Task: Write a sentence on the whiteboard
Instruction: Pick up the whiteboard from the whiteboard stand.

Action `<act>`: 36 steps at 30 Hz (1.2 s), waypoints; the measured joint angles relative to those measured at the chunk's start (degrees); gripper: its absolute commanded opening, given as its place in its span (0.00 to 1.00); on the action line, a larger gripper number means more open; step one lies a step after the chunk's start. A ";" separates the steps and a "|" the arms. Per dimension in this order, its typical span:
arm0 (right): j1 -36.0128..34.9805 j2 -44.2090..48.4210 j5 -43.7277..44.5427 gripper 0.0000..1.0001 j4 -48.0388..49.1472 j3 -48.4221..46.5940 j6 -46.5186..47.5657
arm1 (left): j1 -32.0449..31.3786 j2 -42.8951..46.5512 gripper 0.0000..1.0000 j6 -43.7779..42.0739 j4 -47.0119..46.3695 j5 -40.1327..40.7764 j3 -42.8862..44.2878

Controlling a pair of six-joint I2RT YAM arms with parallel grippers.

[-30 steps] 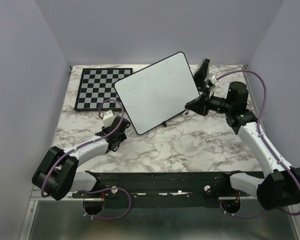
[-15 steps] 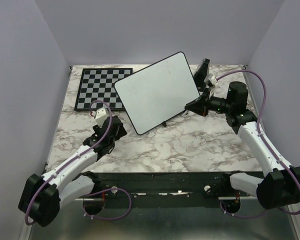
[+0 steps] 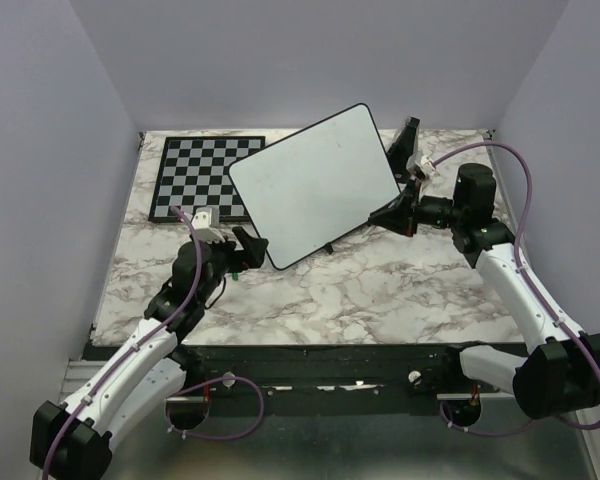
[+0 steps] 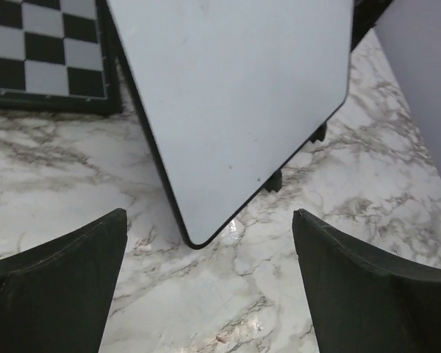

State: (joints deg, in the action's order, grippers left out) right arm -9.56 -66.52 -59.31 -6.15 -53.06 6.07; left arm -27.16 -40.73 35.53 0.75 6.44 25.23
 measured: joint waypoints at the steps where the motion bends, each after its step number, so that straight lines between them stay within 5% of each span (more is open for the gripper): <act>1: 0.04 0.00 -0.17 0.00 0.02 0.00 0.04 | 0.07 0.59 0.99 -1.33 -2.05 -1.57 -0.46; 9: 0.22 0.00 -0.74 0.00 -0.15 0.00 0.52 | 4.79 3.85 0.99 -5.92 -10.05 -9.35 0.33; 18: 0.22 0.09 -1.70 0.00 -0.42 0.00 0.72 | 22.16 -11.26 0.98 1.90 -20.33 -24.65 1.09; 21: 0.24 0.13 -1.95 0.01 -0.42 0.00 0.90 | 23.43 -17.59 0.95 2.78 -24.74 -27.85 1.33; 36: 0.26 0.15 -2.93 0.01 -0.76 0.00 1.14 | 24.09 -46.27 0.61 2.93 -44.89 -43.30 10.12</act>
State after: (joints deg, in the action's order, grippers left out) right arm -9.30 -66.37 -62.24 -6.92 -53.06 7.20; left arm -3.07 -87.00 38.46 -44.14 -36.86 35.35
